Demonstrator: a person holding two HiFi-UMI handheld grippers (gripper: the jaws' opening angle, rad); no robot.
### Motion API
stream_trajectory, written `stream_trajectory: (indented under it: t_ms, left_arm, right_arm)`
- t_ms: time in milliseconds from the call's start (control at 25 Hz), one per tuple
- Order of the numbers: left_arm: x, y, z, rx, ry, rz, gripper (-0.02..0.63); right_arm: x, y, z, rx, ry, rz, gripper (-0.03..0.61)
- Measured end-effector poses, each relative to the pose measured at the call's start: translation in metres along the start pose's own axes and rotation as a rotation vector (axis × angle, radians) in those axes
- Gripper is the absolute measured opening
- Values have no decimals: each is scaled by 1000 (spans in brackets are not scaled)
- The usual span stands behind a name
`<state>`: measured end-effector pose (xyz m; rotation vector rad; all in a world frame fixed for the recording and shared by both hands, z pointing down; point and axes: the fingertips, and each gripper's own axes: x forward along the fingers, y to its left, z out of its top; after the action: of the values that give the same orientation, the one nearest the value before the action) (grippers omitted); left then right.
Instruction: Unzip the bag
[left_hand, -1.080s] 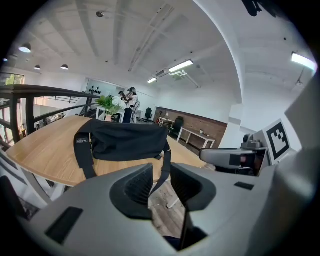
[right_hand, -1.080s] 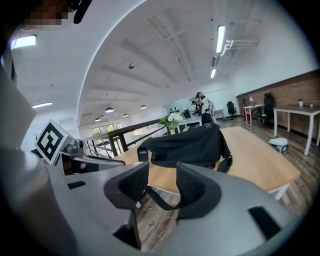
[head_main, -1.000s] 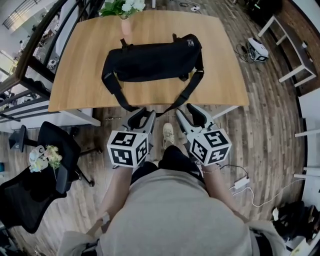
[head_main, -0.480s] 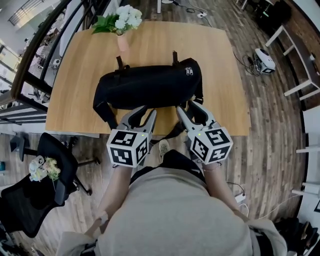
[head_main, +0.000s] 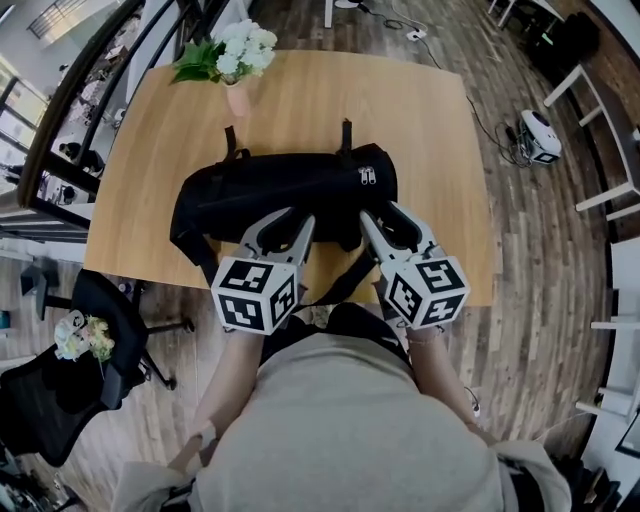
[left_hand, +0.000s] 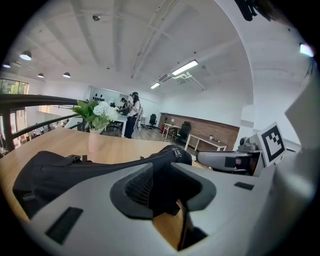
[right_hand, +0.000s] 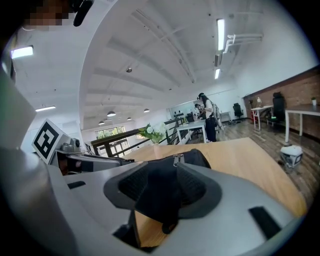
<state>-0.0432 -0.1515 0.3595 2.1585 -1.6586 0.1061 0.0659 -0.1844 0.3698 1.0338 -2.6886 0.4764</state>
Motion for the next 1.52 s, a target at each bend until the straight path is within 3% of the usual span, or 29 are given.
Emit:
stream_trajectory:
  t_ms: [400,880,1280,1520]
  left_arm:
    - [26,-21,1,61,28,-67,121]
    - [49,-20,10,64,44,-148,121]
    - [74,-33,16,152,112,-247,108]
    - [85,-39,23,187,103,-310,91]
  right_arm:
    - [4,-22,1,43,-19,-29,172]
    - [12,-36,2,60,-6,-111,187]
    - [20,-57,-4,147,19,-185,192]
    - [25,-61,-9,190,10,-177,192]
